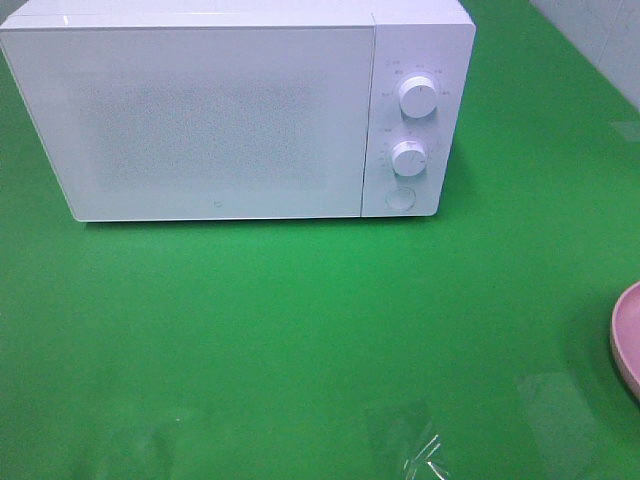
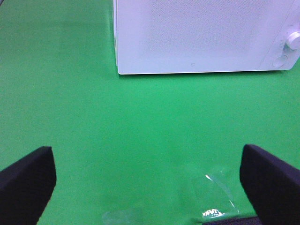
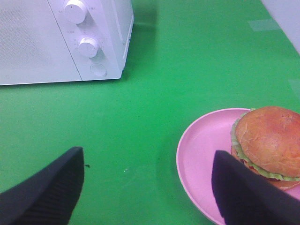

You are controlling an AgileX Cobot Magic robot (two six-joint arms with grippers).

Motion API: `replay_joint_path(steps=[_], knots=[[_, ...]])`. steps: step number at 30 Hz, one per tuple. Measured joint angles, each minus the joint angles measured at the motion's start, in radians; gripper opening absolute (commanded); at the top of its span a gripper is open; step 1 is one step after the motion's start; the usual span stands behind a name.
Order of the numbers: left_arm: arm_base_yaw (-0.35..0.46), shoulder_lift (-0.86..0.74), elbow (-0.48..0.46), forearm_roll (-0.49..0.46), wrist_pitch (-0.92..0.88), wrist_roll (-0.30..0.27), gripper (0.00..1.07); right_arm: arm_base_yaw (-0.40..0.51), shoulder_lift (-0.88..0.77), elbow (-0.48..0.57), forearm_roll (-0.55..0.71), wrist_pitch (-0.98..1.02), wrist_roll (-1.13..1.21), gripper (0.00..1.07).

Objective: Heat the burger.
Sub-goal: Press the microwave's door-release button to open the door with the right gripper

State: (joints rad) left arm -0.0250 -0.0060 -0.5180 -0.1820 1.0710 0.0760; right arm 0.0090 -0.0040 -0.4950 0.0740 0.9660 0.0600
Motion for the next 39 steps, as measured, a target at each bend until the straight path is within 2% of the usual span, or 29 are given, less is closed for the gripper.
replay_joint_path(steps=[17,23,39], knots=[[0.000,0.000,0.000,0.000,0.000,0.000,1.02,0.000,0.000,0.000,0.000,-0.001,0.000,0.73],[0.000,0.000,0.000,0.000,0.000,0.000,1.02,0.000,0.015,-0.039,0.005,-0.023,0.001,0.73],[0.000,0.000,0.000,0.000,0.000,0.000,1.02,0.000,0.313,-0.059,0.009,-0.219,0.001,0.73]])
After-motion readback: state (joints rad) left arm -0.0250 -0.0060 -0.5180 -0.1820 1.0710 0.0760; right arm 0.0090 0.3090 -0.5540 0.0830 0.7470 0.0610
